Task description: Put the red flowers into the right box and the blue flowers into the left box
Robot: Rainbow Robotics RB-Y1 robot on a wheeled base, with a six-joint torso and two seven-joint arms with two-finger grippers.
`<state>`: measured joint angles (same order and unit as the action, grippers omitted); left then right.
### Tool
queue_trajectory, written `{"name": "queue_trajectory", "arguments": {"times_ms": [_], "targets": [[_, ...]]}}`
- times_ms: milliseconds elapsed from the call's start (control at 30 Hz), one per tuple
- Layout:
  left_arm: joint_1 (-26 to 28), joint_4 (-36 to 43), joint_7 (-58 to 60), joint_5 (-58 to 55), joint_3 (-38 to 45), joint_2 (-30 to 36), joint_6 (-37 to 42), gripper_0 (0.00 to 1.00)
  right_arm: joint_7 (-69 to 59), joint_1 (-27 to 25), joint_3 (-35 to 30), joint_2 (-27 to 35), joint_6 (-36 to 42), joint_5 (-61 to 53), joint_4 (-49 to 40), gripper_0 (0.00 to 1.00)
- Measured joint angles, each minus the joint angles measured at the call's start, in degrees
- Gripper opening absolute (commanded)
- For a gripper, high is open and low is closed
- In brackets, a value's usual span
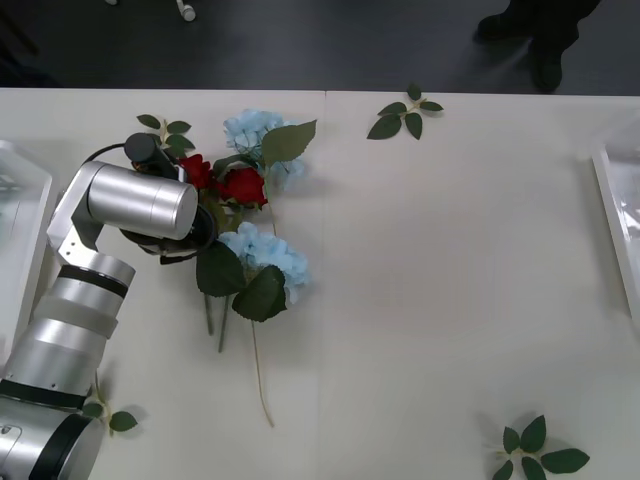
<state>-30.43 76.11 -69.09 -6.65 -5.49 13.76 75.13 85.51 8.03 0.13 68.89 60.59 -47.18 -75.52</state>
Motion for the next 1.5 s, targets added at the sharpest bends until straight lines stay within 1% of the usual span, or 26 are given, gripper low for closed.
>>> {"name": "queue_trajectory", "arguments": {"times_ms": [67, 100, 133, 167, 200, 233, 433, 567, 700, 800, 933, 1100, 1200, 1300, 1367, 1433, 1500], "targets": [[-0.66, -0.74, 0.01, 0.0, -0.25, 0.0, -0.71, 0.8, -0.04, 0.0, 0.0, 0.0, -0.01, -0.32, 0.0, 0.59], [-0.98, -1.26, 0.03, 0.0, -0.25, 0.0, -1.33, 0.75, -0.07, 0.0, 0.0, 0.0, -0.01, -0.73, 0.0, 0.59], [-1.27, -1.74, 0.07, 0.0, -0.25, 0.0, -1.94, 0.54, -0.11, 0.0, 0.0, 0.0, -0.01, -1.04, 0.0, 0.59], [-1.55, -2.14, 0.16, 0.0, -0.25, 0.0, -2.45, 0.36, -0.23, 0.0, 0.0, 0.0, -0.02, -1.16, 0.0, 0.59], [-1.75, -2.45, 0.31, 0.0, -0.25, 0.0, -2.82, 0.07, -0.6, 0.0, 0.0, 0.0, -0.05, -1.16, 0.0, 0.59], [-1.88, -2.61, 0.39, 0.01, -0.25, 0.0, -2.94, 0.0, -1.3, 0.0, 0.0, 0.0, -0.08, -1.16, 0.0, 0.59], [-1.97, -2.84, 0.39, 0.03, -0.25, 0.0, -2.95, 0.0, -3.16, 0.0, 0.0, 0.0, -0.08, -1.16, -0.22, 0.59], [-1.97, -2.8, 0.39, 0.04, -0.25, 0.0, -2.95, 0.0, -3.16, 0.0, -0.05, 0.0, -0.08, -1.52, -2.29, 0.59], [-1.64, -1.04, 0.39, -0.4, -0.25, 0.17, -2.95, 0.0, -3.16, 0.0, -0.85, 0.0, 0.83, -5.43, -5.22, 0.59], [0.34, 4.43, 0.4, -2.88, -0.25, 1.42, -2.94, 0.0, -3.16, 0.01, -2.42, 0.0, 3.38, -7.67, -8.33, 0.58], [4.45, 14.5, 0.39, -6.96, 0.41, 3.74, -2.35, 0.0, -3.16, 0.01, -3.79, 0.0, 7.06, -9.41, -14.62, 0.59], [9.16, 25.38, 0.39, -13.33, 5.61, 4.86, -1.48, 0.0, -3.16, 0.01, -3.82, -0.53, 9.84, -9.87, -25.35, 0.59], [11.39, 30.55, 0.39, -18.43, 9.08, 4.93, -1.48, 0.0, -3.16, 0.01, -3.82, -2.97, 10.35, -10.59, -31.22, 0.59], [13.22, 35.17, 0.34, -23.93, 11.96, 4.95, -1.48, 0.0, -3.15, 0.03, -3.83, -6.24, 10.36, -11.36, -35.58, 0.59], [14.36, 37.67, -0.5, -27.83, 13.56, 4.96, -1.48, 0.0, -3.15, 0.03, -3.83, -7.36, 10.36, -13.63, -37.64, 0.59], [15.24, 39.15, -4.21, -33.56, 15.17, 4.96, -1.48, 0.0, -3.15, 0.04, -3.82, -7.44, 10.36, -15.96, -39.5, 0.59], [15.75, 39.41, -10.34, -40.39, 17.05, 4.96, -1.48, 0.0, -3.15, 0.05, -3.82, -7.04, 10.36, -18.19, -41.03, 0.59]]}}
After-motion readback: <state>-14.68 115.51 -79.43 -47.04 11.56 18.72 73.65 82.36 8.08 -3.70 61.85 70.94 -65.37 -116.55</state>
